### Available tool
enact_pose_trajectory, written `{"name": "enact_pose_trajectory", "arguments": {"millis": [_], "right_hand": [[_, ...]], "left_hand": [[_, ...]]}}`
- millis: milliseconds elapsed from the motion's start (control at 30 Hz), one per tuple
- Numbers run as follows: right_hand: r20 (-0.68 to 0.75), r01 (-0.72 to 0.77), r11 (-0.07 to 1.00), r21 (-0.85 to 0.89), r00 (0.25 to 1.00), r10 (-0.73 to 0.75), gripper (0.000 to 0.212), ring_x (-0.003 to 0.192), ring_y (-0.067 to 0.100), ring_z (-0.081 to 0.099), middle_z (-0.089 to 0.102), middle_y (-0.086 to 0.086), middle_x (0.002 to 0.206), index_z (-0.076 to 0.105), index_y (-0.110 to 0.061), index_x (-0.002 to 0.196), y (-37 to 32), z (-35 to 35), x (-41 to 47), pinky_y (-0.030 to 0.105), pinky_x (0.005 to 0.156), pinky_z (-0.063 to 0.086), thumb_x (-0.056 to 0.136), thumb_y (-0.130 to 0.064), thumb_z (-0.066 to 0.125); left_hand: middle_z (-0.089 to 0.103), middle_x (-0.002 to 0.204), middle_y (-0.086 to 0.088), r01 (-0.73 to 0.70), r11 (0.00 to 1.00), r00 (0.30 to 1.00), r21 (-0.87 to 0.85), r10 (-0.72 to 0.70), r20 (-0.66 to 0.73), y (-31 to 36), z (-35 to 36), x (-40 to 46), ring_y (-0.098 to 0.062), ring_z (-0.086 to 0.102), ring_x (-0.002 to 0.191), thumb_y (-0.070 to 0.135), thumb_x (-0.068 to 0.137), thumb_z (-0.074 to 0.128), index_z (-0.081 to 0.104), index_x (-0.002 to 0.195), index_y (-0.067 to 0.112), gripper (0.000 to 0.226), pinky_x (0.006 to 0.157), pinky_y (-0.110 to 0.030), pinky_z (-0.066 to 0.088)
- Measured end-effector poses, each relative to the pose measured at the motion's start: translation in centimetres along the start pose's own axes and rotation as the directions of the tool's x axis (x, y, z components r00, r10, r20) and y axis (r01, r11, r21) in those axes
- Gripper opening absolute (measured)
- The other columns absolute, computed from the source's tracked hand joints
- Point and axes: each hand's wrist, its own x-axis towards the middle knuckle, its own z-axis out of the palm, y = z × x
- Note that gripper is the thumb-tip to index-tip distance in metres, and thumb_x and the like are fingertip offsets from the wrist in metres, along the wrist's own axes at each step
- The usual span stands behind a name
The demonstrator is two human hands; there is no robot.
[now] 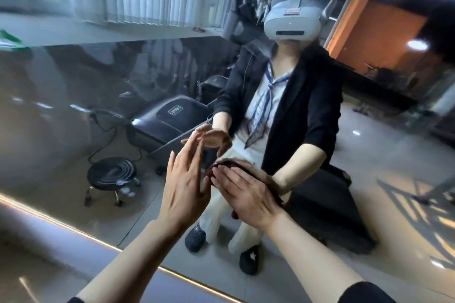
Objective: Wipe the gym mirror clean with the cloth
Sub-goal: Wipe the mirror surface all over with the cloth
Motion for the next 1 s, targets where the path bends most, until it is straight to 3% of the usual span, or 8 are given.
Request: {"name": "enact_pose_trajectory", "arguments": {"millis": [67, 233, 367, 467, 567, 733, 900, 1000], "right_hand": [[-0.193, -0.151, 0.988, -0.023, 0.971, 0.144, 0.047, 0.141, 0.029, 0.039, 0.049, 0.016, 0.149, 0.052, -0.003, 0.142, 2.2, -1.8, 2.1, 0.039, 0.125, 0.018, 0.095, -0.002, 0.047], [-0.582, -0.592, 0.799, 0.105, 0.615, 0.532, 0.037, 0.137, 0.032, 0.044, 0.055, 0.018, 0.142, 0.060, -0.003, 0.136, 7.2, -5.2, 8.5, 0.045, 0.115, 0.039, 0.101, -0.004, 0.047], [-0.383, -0.301, 0.951, -0.068, 0.888, 0.254, 0.045, 0.139, 0.029, 0.041, 0.053, 0.013, 0.147, 0.053, -0.007, 0.144, 3.1, -1.9, 6.9, 0.041, 0.120, 0.030, 0.100, -0.009, 0.044], [-0.237, -0.190, 0.978, -0.090, 0.958, 0.164, 0.045, 0.141, 0.025, 0.040, 0.050, 0.010, 0.150, 0.053, -0.009, 0.144, 0.4, 0.1, 4.1, 0.038, 0.123, 0.025, 0.101, -0.008, 0.040], [-0.191, -0.143, 0.981, -0.131, 0.975, 0.116, 0.045, 0.141, 0.024, 0.039, 0.042, 0.009, 0.152, 0.052, -0.009, 0.145, 0.7, 0.2, 0.8, 0.038, 0.123, 0.024, 0.102, -0.007, 0.036], [-0.260, -0.293, 0.939, -0.178, 0.935, 0.242, 0.044, 0.142, 0.024, 0.033, 0.043, 0.005, 0.148, 0.046, -0.016, 0.147, 4.0, -1.6, -7.9, 0.040, 0.123, 0.023, 0.106, -0.012, 0.032], [-0.218, -0.394, 0.886, -0.246, 0.913, 0.346, 0.053, 0.142, 0.029, 0.030, 0.030, 0.009, 0.155, 0.029, -0.014, 0.157, 6.5, -3.0, -18.3, 0.044, 0.123, 0.019, 0.104, -0.011, 0.030], [-0.193, -0.453, 0.862, -0.229, 0.889, 0.416, 0.051, 0.142, 0.031, 0.030, 0.028, 0.010, 0.155, 0.029, -0.015, 0.157, 6.8, -3.3, -21.3, 0.045, 0.123, 0.019, 0.106, -0.010, 0.029]], "left_hand": [[0.020, 0.164, 0.007, 0.030, 0.999, 1.000, -0.010, -0.030, 0.001, -0.4, -0.2, -0.1, -0.019, 0.026, 0.149, -0.005, 0.074, 0.065, 0.024, 0.158, 0.023, 0.097, 0.117, -0.064, 0.022], [0.020, 0.164, 0.001, 0.017, 1.000, 1.000, -0.020, -0.017, -0.010, -1.0, 0.7, -0.3, -0.022, 0.024, 0.150, -0.009, 0.069, 0.060, 0.025, 0.157, 0.015, 0.098, 0.116, -0.062, 0.027], [0.021, 0.164, -0.001, 0.044, 0.999, 0.998, -0.012, -0.044, -0.042, -1.3, 1.1, -0.5, -0.020, 0.021, 0.149, -0.011, 0.069, 0.067, 0.026, 0.157, 0.013, 0.100, 0.118, -0.062, 0.021], [0.022, 0.164, 0.000, 0.066, 0.995, 0.997, -0.076, -0.068, -0.024, -1.0, 1.0, -0.9, -0.020, 0.023, 0.150, -0.010, 0.071, 0.064, 0.026, 0.157, 0.013, 0.097, 0.118, -0.062, 0.023], [0.019, 0.165, 0.003, 0.008, 0.998, 1.000, -0.057, -0.007, 0.030, -0.5, 1.4, -1.7, -0.018, 0.020, 0.151, 0.004, 0.077, 0.062, 0.023, 0.158, 0.016, 0.090, 0.120, -0.058, 0.021], [0.015, 0.167, 0.000, -0.108, 0.993, 0.988, -0.053, 0.113, 0.104, 0.7, 2.7, -2.3, -0.017, 0.018, 0.152, 0.059, 0.095, 0.010, 0.018, 0.159, 0.016, 0.077, 0.121, -0.046, 0.022], [0.012, 0.166, -0.002, -0.143, 0.989, 0.982, -0.048, 0.147, 0.116, 3.3, 5.0, -3.1, -0.019, 0.013, 0.153, 0.035, 0.100, 0.038, 0.014, 0.159, 0.018, 0.066, 0.113, -0.065, 0.028], [0.012, 0.166, 0.004, -0.127, 0.991, 0.985, -0.051, 0.132, 0.108, 5.4, 6.0, -3.5, -0.005, 0.000, 0.152, 0.007, 0.086, 0.071, 0.012, 0.158, 0.025, 0.095, 0.118, -0.065, 0.017]]}}
